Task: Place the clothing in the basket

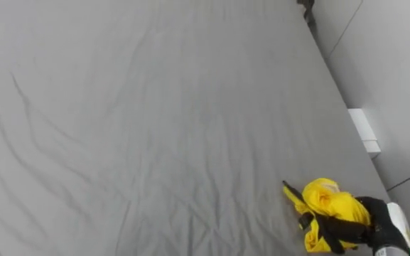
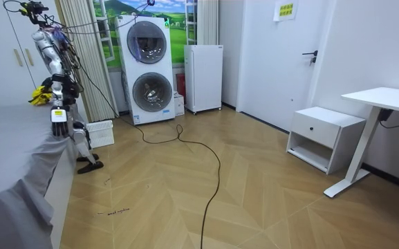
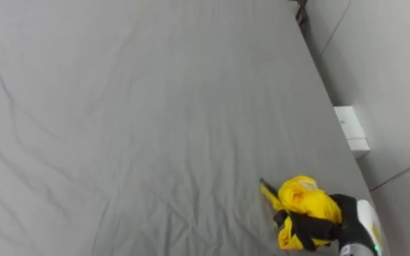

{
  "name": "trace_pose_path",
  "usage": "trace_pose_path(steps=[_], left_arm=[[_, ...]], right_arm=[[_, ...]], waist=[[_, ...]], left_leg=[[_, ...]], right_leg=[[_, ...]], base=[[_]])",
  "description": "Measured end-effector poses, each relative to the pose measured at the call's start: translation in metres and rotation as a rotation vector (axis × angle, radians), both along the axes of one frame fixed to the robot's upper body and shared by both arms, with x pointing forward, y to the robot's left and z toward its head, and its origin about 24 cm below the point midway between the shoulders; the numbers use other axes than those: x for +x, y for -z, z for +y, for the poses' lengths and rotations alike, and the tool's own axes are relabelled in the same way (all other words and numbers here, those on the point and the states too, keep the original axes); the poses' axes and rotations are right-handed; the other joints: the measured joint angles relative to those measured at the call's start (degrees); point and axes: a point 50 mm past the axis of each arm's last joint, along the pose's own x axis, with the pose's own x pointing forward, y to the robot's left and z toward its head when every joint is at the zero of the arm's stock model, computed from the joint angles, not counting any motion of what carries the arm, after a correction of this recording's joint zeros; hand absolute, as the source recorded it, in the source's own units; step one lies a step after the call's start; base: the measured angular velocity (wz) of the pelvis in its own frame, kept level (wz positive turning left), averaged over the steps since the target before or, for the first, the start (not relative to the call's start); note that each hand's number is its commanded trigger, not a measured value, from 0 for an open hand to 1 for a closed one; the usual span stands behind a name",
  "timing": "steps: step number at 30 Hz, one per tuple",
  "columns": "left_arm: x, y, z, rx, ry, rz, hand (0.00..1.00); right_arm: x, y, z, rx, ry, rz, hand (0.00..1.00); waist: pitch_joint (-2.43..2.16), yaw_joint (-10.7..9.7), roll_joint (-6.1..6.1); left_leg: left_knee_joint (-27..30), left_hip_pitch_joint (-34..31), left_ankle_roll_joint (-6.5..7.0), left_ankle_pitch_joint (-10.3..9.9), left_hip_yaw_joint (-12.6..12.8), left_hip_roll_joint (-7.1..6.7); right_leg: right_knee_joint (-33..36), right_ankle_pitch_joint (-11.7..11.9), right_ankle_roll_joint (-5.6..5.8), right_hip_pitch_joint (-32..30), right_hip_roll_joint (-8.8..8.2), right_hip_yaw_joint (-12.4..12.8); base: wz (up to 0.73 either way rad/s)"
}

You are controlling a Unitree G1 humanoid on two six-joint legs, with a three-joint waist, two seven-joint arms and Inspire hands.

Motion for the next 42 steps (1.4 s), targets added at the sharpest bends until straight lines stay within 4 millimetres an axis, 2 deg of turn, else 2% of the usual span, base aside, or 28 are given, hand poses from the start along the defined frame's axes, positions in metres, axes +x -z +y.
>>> trace_pose_path(steps=[4,6,7,12,16,18,24,27,28,31,34,40,42], left_arm=[[-0.011,0.001,0.000,0.009,0.009,0.053,0.00],[-0.019,0.001,0.000,0.007,-0.002,0.081,0.00],[-0.020,0.001,0.000,0.007,-0.007,0.085,0.00],[-0.026,0.000,0.002,0.000,-0.025,0.121,0.00],[-0.033,0.000,0.004,0.011,0.004,0.185,0.00],[-0.038,0.000,0.004,0.014,0.014,0.220,0.00],[-0.042,0.000,0.005,0.012,0.021,0.250,0.00],[-0.044,0.000,0.004,0.007,0.019,0.261,0.00],[-0.045,0.000,0.004,0.002,0.019,0.265,0.00],[-0.044,0.001,0.003,-0.017,0.024,0.270,0.00],[-0.040,0.002,0.000,-0.025,0.051,0.275,0.00],[-0.014,0.004,-0.004,-0.032,0.096,0.239,0.00],[-0.007,0.005,-0.006,-0.033,0.119,0.229,0.00]], right_arm=[[-0.005,-0.005,-0.009,0.003,0.048,-0.026,1.00],[-0.007,-0.007,-0.015,0.006,0.083,-0.035,1.00],[-0.009,-0.007,-0.017,0.004,0.093,-0.034,1.00],[-0.033,-0.005,-0.034,0.036,0.215,-0.020,1.00],[-0.048,-0.002,-0.044,0.057,0.302,0.000,1.00],[-0.059,0.002,-0.049,0.045,0.352,0.024,1.00],[-0.083,0.016,-0.051,0.041,0.414,0.129,1.00],[-0.089,0.021,-0.052,0.032,0.445,0.158,1.00],[-0.090,0.020,-0.054,0.023,0.456,0.156,1.00],[-0.089,0.021,-0.055,0.001,0.489,0.150,1.00],[-0.084,0.023,-0.055,0.010,0.500,0.148,1.00],[-0.044,0.016,-0.064,0.002,0.515,0.077,1.00],[-0.023,0.007,-0.068,-0.017,0.516,0.023,1.00]], waist=[[0.03,-1.11,0.05],[0.04,-2.97,0.21],[0.07,-3.16,0.26],[0.27,-3.98,0.63],[0.27,-5.97,0.60],[0.37,-6.07,0.67],[0.40,-7.82,1.19],[0.38,-8.89,1.39],[0.37,-8.96,1.53],[0.35,-9.73,2.33],[0.24,-10.38,3.27],[0.76,-10.27,5.83],[0.72,-10.26,6.99]], left_leg=[[-0.53,1.81,0.00,-0.04,2.28,0.24],[-0.52,2.08,0.02,-0.13,3.09,0.72],[-0.52,2.18,-0.05,-0.19,3.37,0.77],[-0.53,2.81,-0.39,-0.38,5.69,1.09],[-0.44,3.50,-0.62,-0.50,8.79,1.80],[-0.43,3.87,-0.73,-0.78,10.63,2.19],[0.64,2.81,-0.97,-1.02,12.69,2.87],[1.32,1.96,-0.83,-1.24,12.95,3.00],[1.40,1.55,-0.81,-1.29,13.80,2.99],[1.83,-0.34,-0.65,-1.36,14.79,2.97],[3.10,-2.79,-0.48,-1.46,15.40,2.82],[5.75,-10.71,0.61,-1.56,16.51,2.26],[5.77,-13.47,1.06,-1.25,17.04,1.88]], right_leg=[[0.75,0.01,-0.02,0.18,0.25,1.96],[0.89,0.03,0.12,0.26,0.42,2.71],[0.88,0.09,0.15,0.25,0.54,3.13],[1.78,0.20,0.06,-0.41,1.03,5.36],[1.98,0.67,-0.36,-0.90,1.98,8.37],[1.97,1.04,-0.50,-0.97,2.55,9.98],[2.02,1.48,0.03,-2.18,3.19,11.78],[2.32,1.56,0.14,-3.03,3.56,13.01],[3.04,1.56,0.15,-3.99,3.62,13.70],[3.26,2.20,0.39,-6.16,3.67,14.71],[4.09,2.94,-0.61,-8.97,3.54,15.58],[7.24,3.56,-0.22,-17.74,2.55,16.68],[7.68,4.14,-0.05,-20.85,2.41,17.56]], base=[[-0.25],[-0.18],[-0.19],[-0.23],[-0.22],[-0.36],[-0.12],[-0.07],[-0.28],[-0.19],[-0.13],[-0.07],[-0.13]])
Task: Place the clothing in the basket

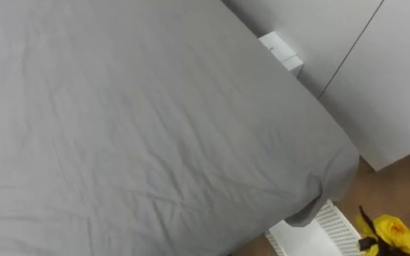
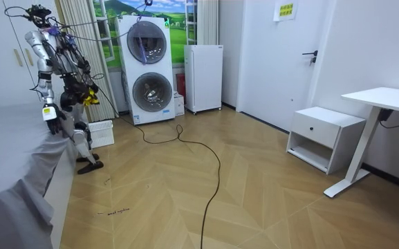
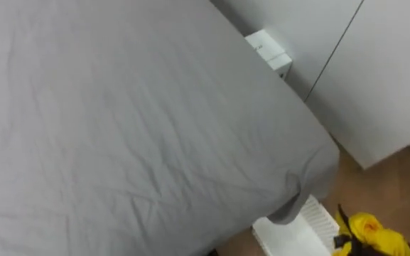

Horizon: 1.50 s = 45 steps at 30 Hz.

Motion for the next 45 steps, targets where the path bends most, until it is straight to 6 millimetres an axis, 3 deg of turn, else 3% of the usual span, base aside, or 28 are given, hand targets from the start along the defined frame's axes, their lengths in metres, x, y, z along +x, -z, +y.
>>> trace_pose_path(steps=[2,5,8,11,17,21,22,23,24,35,45], left_arm=[[0.007,0.001,-0.003,-0.009,0.017,-0.004,0.00],[0.020,0.003,-0.007,-0.015,0.062,-0.007,0.00],[0.031,0.005,-0.013,-0.034,0.085,-0.031,0.00],[0.043,0.005,-0.015,-0.043,0.091,-0.054,0.00],[0.062,0.003,-0.016,-0.048,0.096,-0.084,0.00],[0.070,0.002,-0.017,-0.049,0.114,-0.129,0.00],[0.071,0.002,-0.018,-0.048,0.118,-0.144,0.00],[0.073,0.002,-0.018,-0.049,0.127,-0.154,0.00],[0.073,0.002,-0.018,-0.049,0.129,-0.158,0.00],[0.075,0.001,-0.019,-0.052,0.124,-0.185,0.00],[0.078,0.001,-0.018,-0.048,0.128,-0.210,0.00]], right_arm=[[0.011,-0.006,-0.003,-0.025,0.005,-0.035,1.00],[0.026,-0.007,0.000,-0.029,0.031,-0.065,1.00],[0.038,-0.007,0.004,-0.021,0.008,-0.060,1.00],[0.046,-0.006,0.009,-0.019,-0.021,-0.057,1.00],[0.065,-0.005,0.020,0.017,-0.063,-0.058,1.00],[0.062,-0.001,0.018,0.047,-0.044,-0.037,1.00],[0.061,-0.001,0.018,0.051,-0.043,-0.032,0.85],[0.058,0.000,0.016,0.051,-0.042,-0.023,0.51],[0.057,0.001,0.016,0.051,-0.039,-0.020,0.00],[0.051,0.003,0.013,0.062,-0.002,-0.023,0.00],[0.052,0.002,0.012,0.053,0.018,-0.044,0.00]], waist=[[-0.07,0.27,0.94],[0.21,1.11,2.14],[0.03,2.19,3.69],[0.01,3.90,4.18],[0.12,5.10,4.80],[0.22,6.68,5.07],[0.22,7.26,5.08],[0.21,7.81,5.09],[0.20,7.95,5.11],[0.14,8.07,5.20],[0.21,8.00,5.07]], left_leg=[[0.62,-1.97,0.19,0.07,0.15,-0.12],[0.97,-4.34,0.40,0.22,0.06,-0.33],[1.39,-6.82,0.87,0.57,-0.08,-0.98],[1.39,-8.72,1.06,0.87,0.05,-1.35],[1.72,-11.29,1.41,1.24,-0.70,-1.16],[1.67,-12.04,1.20,1.85,-1.92,-1.16],[1.60,-12.23,1.19,1.86,-2.30,-1.21],[1.58,-12.39,1.18,1.87,-2.58,-1.24],[1.56,-12.50,1.18,1.90,-2.81,-1.28],[1.38,-12.72,1.11,2.19,-4.40,-1.93],[1.78,-13.08,1.49,2.88,-5.17,-2.19]], right_leg=[[0.55,0.11,0.13,-2.05,-0.19,0.16],[1.21,0.36,0.10,-4.44,-0.34,0.39],[2.06,0.60,-0.08,-7.31,-0.63,0.43],[3.14,0.50,-0.20,-9.83,-0.83,0.84],[3.47,0.44,-0.33,-11.99,-1.45,-0.42],[3.27,0.34,-0.42,-12.07,-1.87,-1.65],[3.17,0.34,-0.42,-12.08,-1.92,-1.85],[3.15,0.31,-0.45,-12.08,-1.96,-2.01],[3.11,0.30,-0.46,-12.09,-1.98,-2.12],[3.13,-0.15,-1.04,-11.88,-2.81,-4.27],[3.25,-0.85,-0.41,-11.74,-3.50,-5.48]], base=[[-0.03],[0.00],[0.01],[0.00],[0.12],[0.18],[0.11],[0.10],[0.11],[0.08],[0.08]])
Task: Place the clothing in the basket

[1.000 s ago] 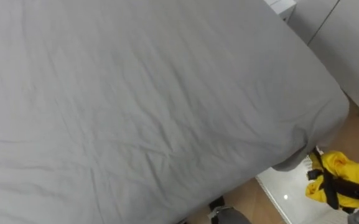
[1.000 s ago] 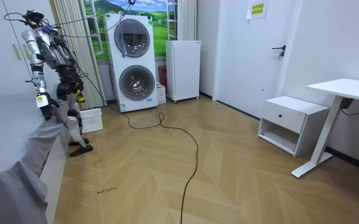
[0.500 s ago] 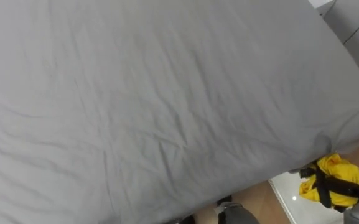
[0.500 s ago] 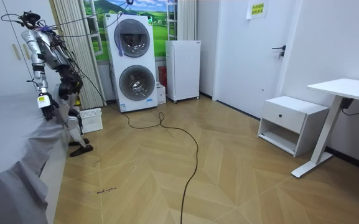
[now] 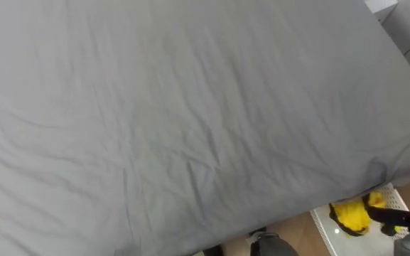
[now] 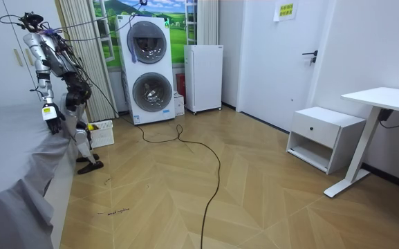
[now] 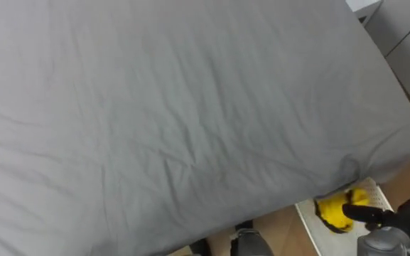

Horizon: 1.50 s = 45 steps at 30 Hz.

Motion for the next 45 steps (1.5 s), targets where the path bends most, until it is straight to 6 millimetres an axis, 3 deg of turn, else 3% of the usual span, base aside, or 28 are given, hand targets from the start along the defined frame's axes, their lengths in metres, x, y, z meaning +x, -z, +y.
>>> trace_pose_path(steps=[15,18,22,29,35,39,45], left_arm=[[-0.003,0.000,0.003,0.006,-0.006,-0.012,0.00],[-0.009,0.000,0.007,0.016,-0.005,0.000,0.00],[-0.018,-0.002,0.014,0.048,0.033,0.006,0.00],[-0.038,-0.002,0.022,0.112,0.117,0.062,0.00],[-0.043,-0.003,0.023,0.185,0.145,0.076,0.00],[-0.045,-0.003,0.021,0.222,0.125,0.075,0.00],[-0.048,-0.002,0.019,0.232,0.090,0.059,0.00]], right_arm=[[-0.014,0.007,-0.002,0.000,0.016,0.037,0.00],[-0.024,0.014,0.002,0.020,0.029,0.059,0.00],[-0.041,0.024,0.007,0.035,0.004,0.109,0.00],[-0.073,0.047,0.032,0.154,-0.093,0.200,0.00],[-0.098,0.066,0.060,0.273,-0.183,0.301,0.00],[-0.112,0.071,0.060,0.312,-0.169,0.363,0.00],[-0.117,0.073,0.062,0.328,-0.156,0.398,0.00]], waist=[[0.38,-0.14,-0.82],[0.46,0.01,-2.02],[0.21,0.00,-3.74],[-1.00,0.49,-5.97],[-0.88,1.88,-7.53],[-1.08,3.09,-8.36],[-0.82,3.18,-8.72]], left_leg=[[-0.13,2.04,0.05,0.26,-0.81,0.06],[-0.47,4.71,0.02,0.26,-0.88,0.06],[-1.63,8.62,-0.10,0.20,-1.24,0.19],[-5.78,17.21,-0.88,-0.15,-4.84,0.17],[-6.27,22.30,-1.01,-0.57,-8.16,0.09],[-6.24,23.58,-1.14,-1.06,-9.47,0.01],[-6.22,24.44,-1.34,-1.18,-11.22,-0.16]], right_leg=[[-1.21,-0.18,0.24,2.88,-0.05,-0.93],[-1.29,-0.67,0.31,5.70,-0.14,-1.45],[-2.56,-1.31,-0.03,10.17,-0.08,-2.76],[-8.06,-0.76,0.94,21.15,0.37,-6.28],[-10.47,-1.02,0.84,28.64,0.51,-9.25],[-11.47,-1.45,1.07,31.29,0.60,-10.59],[-12.59,-2.14,1.63,33.43,0.63,-12.49]], base=[[0.03],[0.06],[0.17],[0.20],[0.26],[0.20],[0.15]])
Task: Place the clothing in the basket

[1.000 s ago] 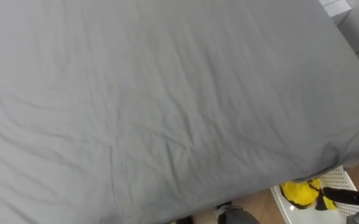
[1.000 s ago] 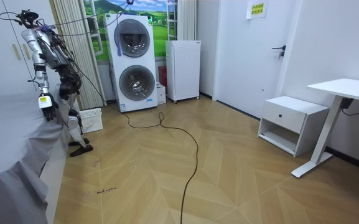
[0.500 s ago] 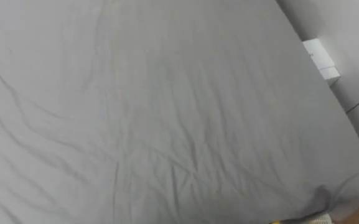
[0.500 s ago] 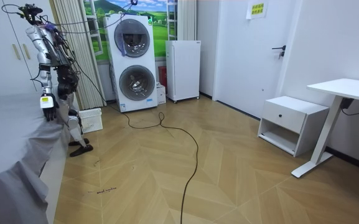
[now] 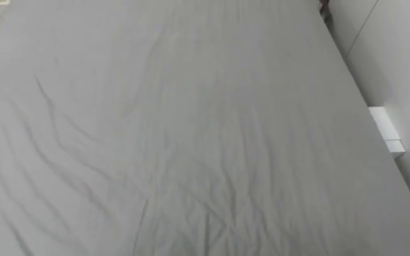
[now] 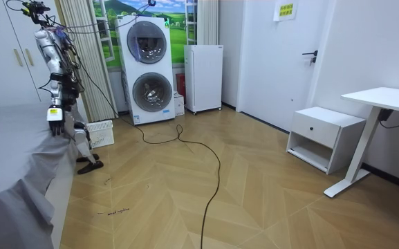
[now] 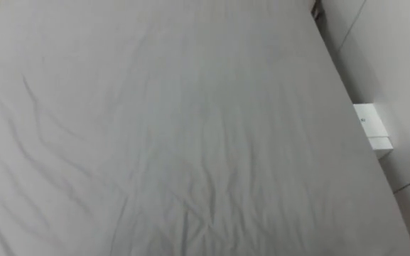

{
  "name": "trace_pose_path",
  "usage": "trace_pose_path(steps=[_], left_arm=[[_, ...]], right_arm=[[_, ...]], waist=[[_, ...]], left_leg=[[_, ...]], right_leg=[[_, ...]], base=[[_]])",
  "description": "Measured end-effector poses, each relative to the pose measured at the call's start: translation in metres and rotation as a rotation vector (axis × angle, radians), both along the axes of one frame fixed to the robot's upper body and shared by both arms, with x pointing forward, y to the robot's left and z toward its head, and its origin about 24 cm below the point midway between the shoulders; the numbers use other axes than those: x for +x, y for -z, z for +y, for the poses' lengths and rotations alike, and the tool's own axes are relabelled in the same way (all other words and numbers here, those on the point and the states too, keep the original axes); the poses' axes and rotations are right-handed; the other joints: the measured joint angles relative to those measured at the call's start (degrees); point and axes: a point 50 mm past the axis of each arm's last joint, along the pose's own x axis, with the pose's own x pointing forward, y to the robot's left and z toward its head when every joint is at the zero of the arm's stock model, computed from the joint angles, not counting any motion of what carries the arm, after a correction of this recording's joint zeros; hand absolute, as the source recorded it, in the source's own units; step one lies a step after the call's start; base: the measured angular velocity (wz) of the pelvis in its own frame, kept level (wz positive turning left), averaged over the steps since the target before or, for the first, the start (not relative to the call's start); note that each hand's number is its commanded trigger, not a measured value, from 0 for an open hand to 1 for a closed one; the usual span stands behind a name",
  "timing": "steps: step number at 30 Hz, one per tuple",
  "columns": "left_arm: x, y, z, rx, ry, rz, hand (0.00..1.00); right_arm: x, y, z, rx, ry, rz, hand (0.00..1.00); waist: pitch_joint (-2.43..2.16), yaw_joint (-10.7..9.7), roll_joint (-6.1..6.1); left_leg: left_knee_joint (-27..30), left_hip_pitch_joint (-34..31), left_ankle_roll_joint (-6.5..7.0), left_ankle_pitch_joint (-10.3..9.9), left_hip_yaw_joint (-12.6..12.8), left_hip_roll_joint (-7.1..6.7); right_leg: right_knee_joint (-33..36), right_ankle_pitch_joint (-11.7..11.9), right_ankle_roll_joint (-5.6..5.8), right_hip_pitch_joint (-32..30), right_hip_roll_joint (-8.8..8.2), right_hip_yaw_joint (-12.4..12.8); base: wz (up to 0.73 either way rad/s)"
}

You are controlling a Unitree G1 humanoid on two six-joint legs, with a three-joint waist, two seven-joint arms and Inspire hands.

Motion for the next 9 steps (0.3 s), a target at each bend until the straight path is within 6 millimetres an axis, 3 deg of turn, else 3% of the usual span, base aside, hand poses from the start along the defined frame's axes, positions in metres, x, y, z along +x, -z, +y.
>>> trace_pose_path(steps=[3,5,9], left_arm=[[0.0000,0.0006,-0.0022,-0.006,-0.006,-0.008,0.00],[-0.0001,0.0016,-0.0060,-0.017,-0.027,-0.019,0.00],[-0.0001,0.0027,-0.0101,-0.027,-0.044,-0.032,0.00]], right_arm=[[-0.0031,0.0006,0.0001,0.002,0.006,0.009,0.00],[-0.0048,0.0010,0.0004,0.005,0.015,0.012,0.00],[-0.0073,0.0021,0.0017,0.009,0.019,0.022,0.00]], waist=[[0.02,0.05,0.01],[0.49,0.30,-0.06],[0.57,0.62,-0.26]], left_leg=[[0.01,0.19,-0.09,-0.05,-1.10,-0.14],[-0.05,0.98,-0.13,-0.08,-1.37,-0.19],[0.03,1.23,-0.13,-0.09,-2.69,-0.44]], right_leg=[[-0.54,0.00,0.04,0.68,0.07,-0.59],[-0.58,-0.17,0.18,1.48,0.06,-0.72],[-0.58,-0.21,0.16,1.93,0.05,-0.91]], base=[[0.12],[0.05],[0.02]])
